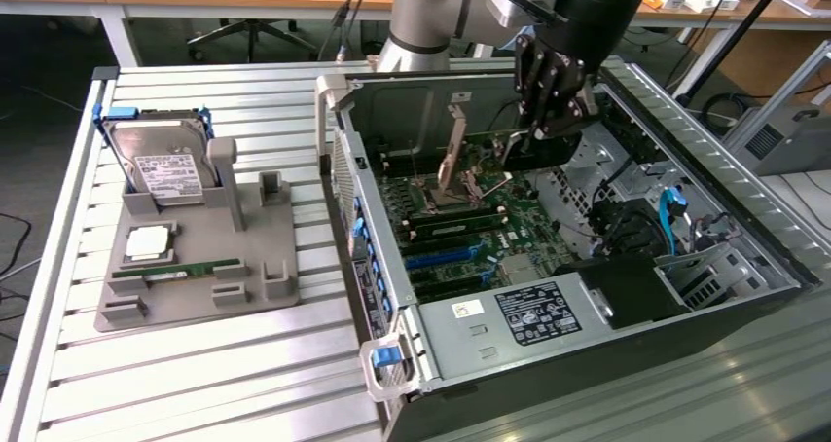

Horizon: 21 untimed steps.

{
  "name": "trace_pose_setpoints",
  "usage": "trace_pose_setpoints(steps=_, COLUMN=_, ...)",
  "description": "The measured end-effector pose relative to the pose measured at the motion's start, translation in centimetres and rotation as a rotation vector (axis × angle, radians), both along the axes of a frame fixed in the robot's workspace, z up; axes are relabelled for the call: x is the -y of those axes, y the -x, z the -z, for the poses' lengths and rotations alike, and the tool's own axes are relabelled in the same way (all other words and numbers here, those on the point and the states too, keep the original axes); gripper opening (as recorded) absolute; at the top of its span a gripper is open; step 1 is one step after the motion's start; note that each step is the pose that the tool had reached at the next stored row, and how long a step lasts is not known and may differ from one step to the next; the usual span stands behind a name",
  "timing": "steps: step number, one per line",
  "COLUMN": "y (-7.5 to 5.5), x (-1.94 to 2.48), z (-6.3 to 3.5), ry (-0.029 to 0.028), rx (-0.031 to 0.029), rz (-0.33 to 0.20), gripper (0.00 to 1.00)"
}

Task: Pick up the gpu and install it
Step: 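Insert the gpu into the slot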

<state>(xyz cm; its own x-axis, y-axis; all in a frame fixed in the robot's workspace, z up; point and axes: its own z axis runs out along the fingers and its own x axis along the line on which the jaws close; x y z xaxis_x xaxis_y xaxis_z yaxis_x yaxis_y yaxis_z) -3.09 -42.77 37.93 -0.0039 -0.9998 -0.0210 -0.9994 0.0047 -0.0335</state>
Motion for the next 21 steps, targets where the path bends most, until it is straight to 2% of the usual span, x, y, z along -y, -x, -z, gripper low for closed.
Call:
trace_pose_setpoints(steps=5, y=0.0, x=0.00, z=0.15, ry=-0.0003, rx=-0.0011, rz=0.010, gripper=0.27)
trace_pose_setpoints(steps=6, y=0.0, x=0.01, z=0.21, ry=-0.0003, rx=-0.0053, rz=0.012, gripper=0.27)
trace_pose_setpoints(steps=8, y=0.0, x=0.05, z=0.41, ry=0.0001, rx=-0.0285, rz=0.018, gripper=0.27)
trace_pose_setpoints(steps=15, y=0.1, x=0.83, z=0.63, ry=0.0000, rx=-0.0286, rz=0.019, gripper=0.27)
trace_pose_setpoints(steps=21, y=0.2, x=1.03, z=0.79, ry=0.0000, rx=-0.0285, rz=0.019, gripper=0.27)
